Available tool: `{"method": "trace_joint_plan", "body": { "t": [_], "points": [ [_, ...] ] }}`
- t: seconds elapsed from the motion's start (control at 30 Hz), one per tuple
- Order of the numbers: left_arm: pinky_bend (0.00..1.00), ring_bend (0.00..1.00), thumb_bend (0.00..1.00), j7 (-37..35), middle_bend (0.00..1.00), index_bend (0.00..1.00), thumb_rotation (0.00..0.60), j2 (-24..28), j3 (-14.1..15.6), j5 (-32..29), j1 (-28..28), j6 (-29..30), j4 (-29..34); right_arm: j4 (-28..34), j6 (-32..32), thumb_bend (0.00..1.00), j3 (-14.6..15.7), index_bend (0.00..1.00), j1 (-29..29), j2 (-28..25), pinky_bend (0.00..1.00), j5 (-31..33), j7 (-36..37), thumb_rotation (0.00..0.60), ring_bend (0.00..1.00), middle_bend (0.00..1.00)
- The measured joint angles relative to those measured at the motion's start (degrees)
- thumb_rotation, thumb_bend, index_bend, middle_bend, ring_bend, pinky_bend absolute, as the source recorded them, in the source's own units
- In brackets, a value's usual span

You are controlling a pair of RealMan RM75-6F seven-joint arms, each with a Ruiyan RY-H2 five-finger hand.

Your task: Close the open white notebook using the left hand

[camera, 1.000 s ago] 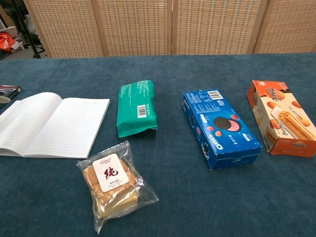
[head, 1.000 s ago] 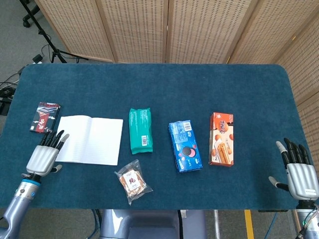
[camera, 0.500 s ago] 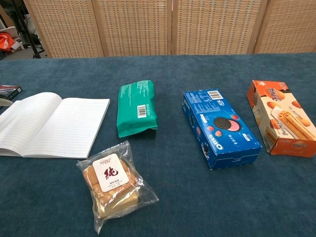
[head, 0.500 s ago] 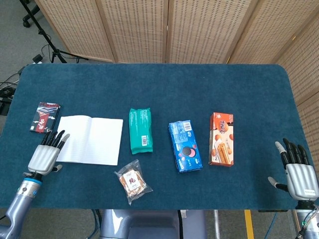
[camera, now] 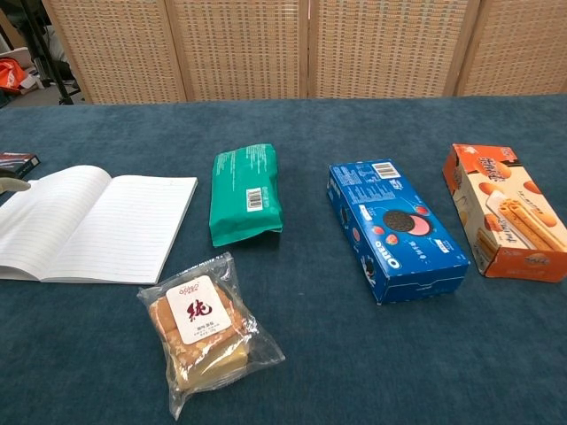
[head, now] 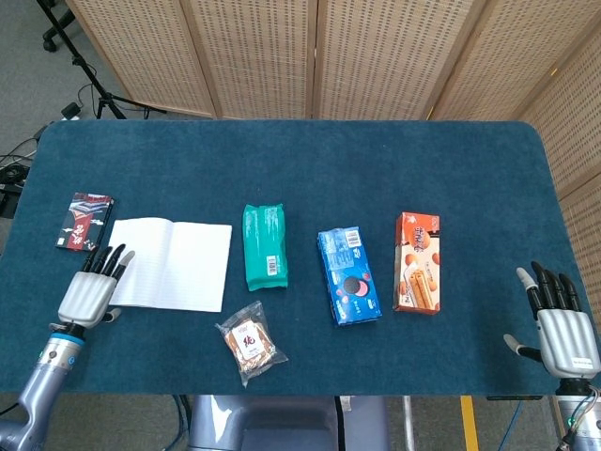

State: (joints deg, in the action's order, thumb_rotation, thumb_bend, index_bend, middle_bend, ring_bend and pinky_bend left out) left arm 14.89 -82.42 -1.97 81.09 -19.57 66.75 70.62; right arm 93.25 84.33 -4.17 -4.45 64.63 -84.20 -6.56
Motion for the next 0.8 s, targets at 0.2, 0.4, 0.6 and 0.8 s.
{"method": "trace_joint_plan", "body": {
  "t": [0.2,0.4,0.6,0.8],
  "points": [
    [0.00,0.00,0.01,-0.1,0.00,0.00,0.600,-0.5,-0.2,-0.2,-0.3,-0.2,-0.8,0.0,0.0,0.09,0.0,0.05,0.0,0.0,0.00,0.1,0.1,0.600,0.00,0.00],
    [0.00,0.00,0.01,0.4,0.00,0.00,0.600,-1.0,-0.1,-0.5,-0.7,-0.6,-1.7,0.1,0.1,0.09,0.1,0.05,0.0,0.0,0.00,-0.2,0.0,0.600,0.00,0.00],
    [0.00,0.00,0.01,0.6,0.00,0.00,0.600,-1.7,0.3,-0.6,-1.0,-1.3,-2.4,0.1,0.1,0.09,0.1,0.05,0.0,0.0,0.00,-0.2,0.0,0.600,0.00,0.00],
    [0.00,0.00,0.11,0.3,0.00,0.00,0.600,-2.2,0.3,-0.1,-1.2,-0.7,-2.9,0.1,0.1,0.09,0.1,0.05,0.0,0.1,0.00,-0.3,0.0,0.600,0.00,0.00]
  ]
}}
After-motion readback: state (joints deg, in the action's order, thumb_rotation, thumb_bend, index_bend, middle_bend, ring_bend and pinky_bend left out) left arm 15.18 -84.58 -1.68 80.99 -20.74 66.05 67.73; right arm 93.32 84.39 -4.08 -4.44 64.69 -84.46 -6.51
